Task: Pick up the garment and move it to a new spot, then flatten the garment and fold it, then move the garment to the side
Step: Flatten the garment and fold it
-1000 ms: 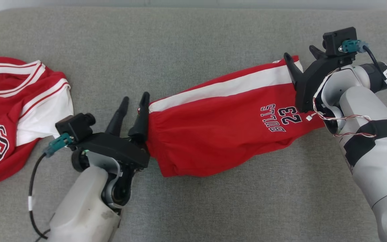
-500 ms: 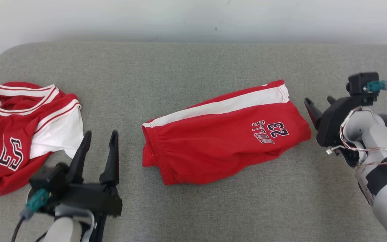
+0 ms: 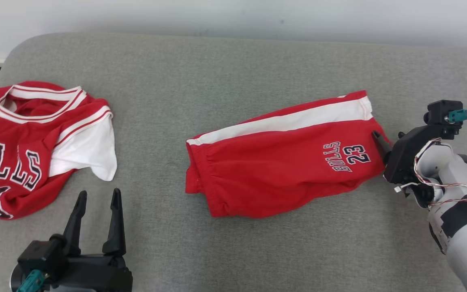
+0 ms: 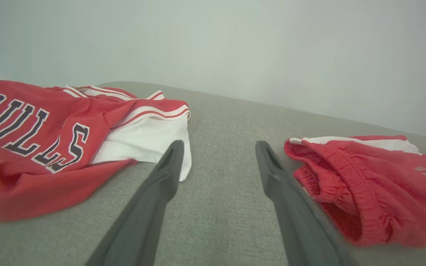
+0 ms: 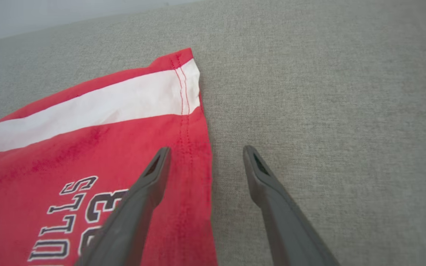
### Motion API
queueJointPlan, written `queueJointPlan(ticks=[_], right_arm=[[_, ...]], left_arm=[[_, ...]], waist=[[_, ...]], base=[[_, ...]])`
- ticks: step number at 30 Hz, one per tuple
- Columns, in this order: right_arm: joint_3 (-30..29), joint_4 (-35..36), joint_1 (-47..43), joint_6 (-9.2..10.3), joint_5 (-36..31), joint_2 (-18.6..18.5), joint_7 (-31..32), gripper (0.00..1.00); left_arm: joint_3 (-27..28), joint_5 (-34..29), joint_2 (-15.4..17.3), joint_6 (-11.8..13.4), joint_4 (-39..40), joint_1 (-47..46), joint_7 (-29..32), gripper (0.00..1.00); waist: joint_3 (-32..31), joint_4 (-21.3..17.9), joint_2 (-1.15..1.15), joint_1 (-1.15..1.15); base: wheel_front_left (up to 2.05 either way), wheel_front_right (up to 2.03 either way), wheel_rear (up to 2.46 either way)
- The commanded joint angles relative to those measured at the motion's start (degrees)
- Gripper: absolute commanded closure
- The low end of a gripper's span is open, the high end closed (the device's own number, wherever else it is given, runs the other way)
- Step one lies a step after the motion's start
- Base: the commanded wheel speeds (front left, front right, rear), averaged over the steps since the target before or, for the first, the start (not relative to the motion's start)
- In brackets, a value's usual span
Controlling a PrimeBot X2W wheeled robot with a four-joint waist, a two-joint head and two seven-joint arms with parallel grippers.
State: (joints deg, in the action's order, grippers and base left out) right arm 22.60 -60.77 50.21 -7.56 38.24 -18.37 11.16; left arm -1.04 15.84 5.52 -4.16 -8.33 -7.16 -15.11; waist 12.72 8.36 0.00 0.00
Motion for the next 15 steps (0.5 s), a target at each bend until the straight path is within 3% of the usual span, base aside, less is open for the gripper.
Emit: queueJointPlan(ticks=[1, 12, 13, 14, 15], right_arm=[[-0.2, -0.5, 0.5, 0.15, 0.1, 0.5, 0.1, 0.0], [2.0, -7.9, 2.4, 0.02, -4.1, 4.0, 2.3, 0.0], [2.5, -8.2, 2.2, 0.0, -4.4, 4.4, 2.7, 0.03], [3.1, -8.4, 2.1, -0.01, -4.9, 4.6, 3.1, 0.2], [3.1, -8.4, 2.1, -0.01, -4.9, 4.6, 3.1, 0.2]], left_arm=[[0.4, -0.7, -0.4, -0.4, 0.3, 0.9, -0.1, 0.0], [1.0, -1.9, -2.2, -1.8, 0.0, 2.1, -0.1, 0.0], [1.0, -2.0, -2.3, -1.9, -0.1, 2.1, -0.1, 0.0], [1.2, -1.9, -2.4, -2.1, -0.3, 2.1, -0.1, 0.0], [1.2, -1.9, -2.4, -2.1, -0.3, 2.1, -0.1, 0.0]], waist=[[0.9, 1.2, 0.0, 0.0], [1.8, 3.9, 0.0, 0.0], [1.9, 4.0, 0.0, 0.0], [1.9, 4.1, 0.0, 0.0], [1.9, 4.1, 0.0, 0.0]], base=[[0.0, 0.0, 0.0], [0.0, 0.0, 0.0], [0.0, 0.0, 0.0], [0.0, 0.0, 0.0], [0.0, 0.0, 0.0]])
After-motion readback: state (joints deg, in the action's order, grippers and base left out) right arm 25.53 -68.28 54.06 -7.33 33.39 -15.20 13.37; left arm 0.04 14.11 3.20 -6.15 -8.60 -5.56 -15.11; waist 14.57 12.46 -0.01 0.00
